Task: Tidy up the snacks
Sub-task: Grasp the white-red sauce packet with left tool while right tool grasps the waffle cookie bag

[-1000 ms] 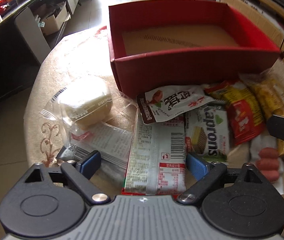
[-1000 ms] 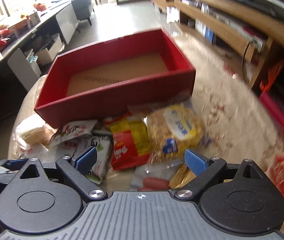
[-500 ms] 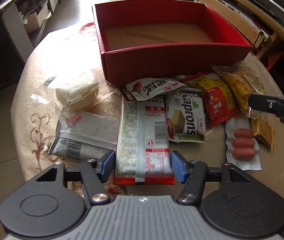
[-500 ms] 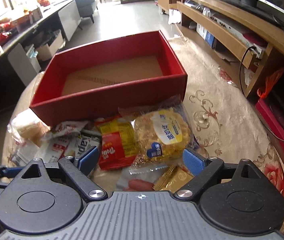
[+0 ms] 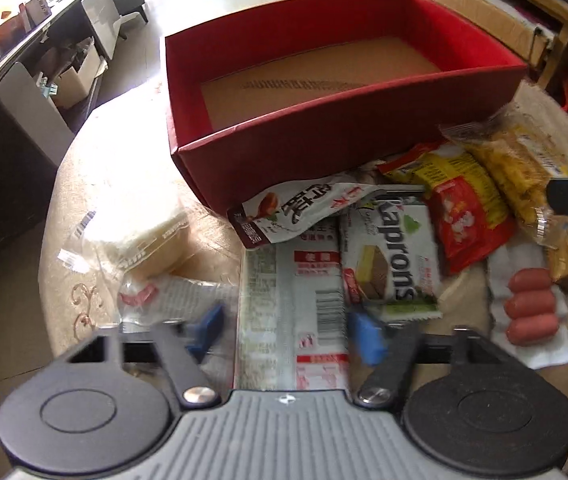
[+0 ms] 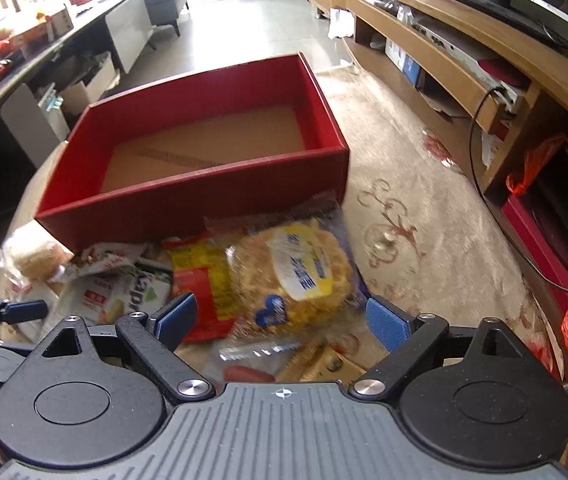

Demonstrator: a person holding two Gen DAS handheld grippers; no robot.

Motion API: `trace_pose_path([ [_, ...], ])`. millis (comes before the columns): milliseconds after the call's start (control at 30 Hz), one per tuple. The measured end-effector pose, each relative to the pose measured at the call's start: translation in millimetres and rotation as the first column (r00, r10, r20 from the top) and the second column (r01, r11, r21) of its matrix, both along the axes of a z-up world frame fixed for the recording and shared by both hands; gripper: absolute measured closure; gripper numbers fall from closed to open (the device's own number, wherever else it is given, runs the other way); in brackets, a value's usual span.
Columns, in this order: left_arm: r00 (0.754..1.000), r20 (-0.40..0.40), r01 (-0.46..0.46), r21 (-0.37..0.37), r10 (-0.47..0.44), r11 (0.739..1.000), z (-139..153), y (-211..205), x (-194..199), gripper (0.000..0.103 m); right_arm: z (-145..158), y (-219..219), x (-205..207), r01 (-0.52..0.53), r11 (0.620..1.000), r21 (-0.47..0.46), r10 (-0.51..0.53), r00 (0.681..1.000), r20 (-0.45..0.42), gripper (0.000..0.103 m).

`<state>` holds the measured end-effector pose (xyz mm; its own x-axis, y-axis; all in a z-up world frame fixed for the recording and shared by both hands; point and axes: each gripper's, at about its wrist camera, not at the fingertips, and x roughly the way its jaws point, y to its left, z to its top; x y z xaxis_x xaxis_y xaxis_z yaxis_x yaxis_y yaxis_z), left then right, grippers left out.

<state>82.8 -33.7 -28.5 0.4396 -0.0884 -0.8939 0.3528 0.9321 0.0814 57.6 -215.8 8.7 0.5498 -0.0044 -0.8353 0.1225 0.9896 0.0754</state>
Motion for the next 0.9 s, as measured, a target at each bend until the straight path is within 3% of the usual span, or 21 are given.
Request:
trace_pose_path([
  [267,0.997,-0.071,-0.016,-0.104,0.008,0.994,10,18,-29,0.060,1,-39,-8,0.140,0.989,0.055,-0.140,0.990,0.000,0.008],
  [333,0.996,-0.088,-0.024,-0.128,0.013,0.991,13,20,-31,0.078,-2,-44,0,0.158,0.983,0.096,-0.158,0.987,-0.014,0.008],
  [433,0.993,-0.119,-0.040,-0.166,0.021,0.985,14,25,-29,0.078,-5,-40,16,0.134,0.986,0.101,-0.133,0.991,-0.021,0.007],
  [500,0.992,-0.123,-0.028,-0.154,0.009,0.988,10,26,-25,0.078,-8,-32,29,0.071,0.996,0.058,-0.069,0.997,-0.033,0.000],
  [600,0.990,-0.142,-0.018,-0.155,-0.004,0.988,4,24,-24,0.063,-18,-24,47,0.020,1.000,-0.015,-0.021,0.998,-0.058,0.000],
  [733,0.985,-0.171,-0.028,-0.193,-0.006,0.981,1,18,-18,0.039,-37,-24,62,0.007,0.999,0.032,-0.003,0.993,-0.120,0.000],
  [900,0.983,-0.182,-0.069,-0.205,0.031,0.976,2,20,-14,0.036,-43,-8,58,-0.046,0.999,-0.021,0.042,0.987,-0.158,0.000],
])
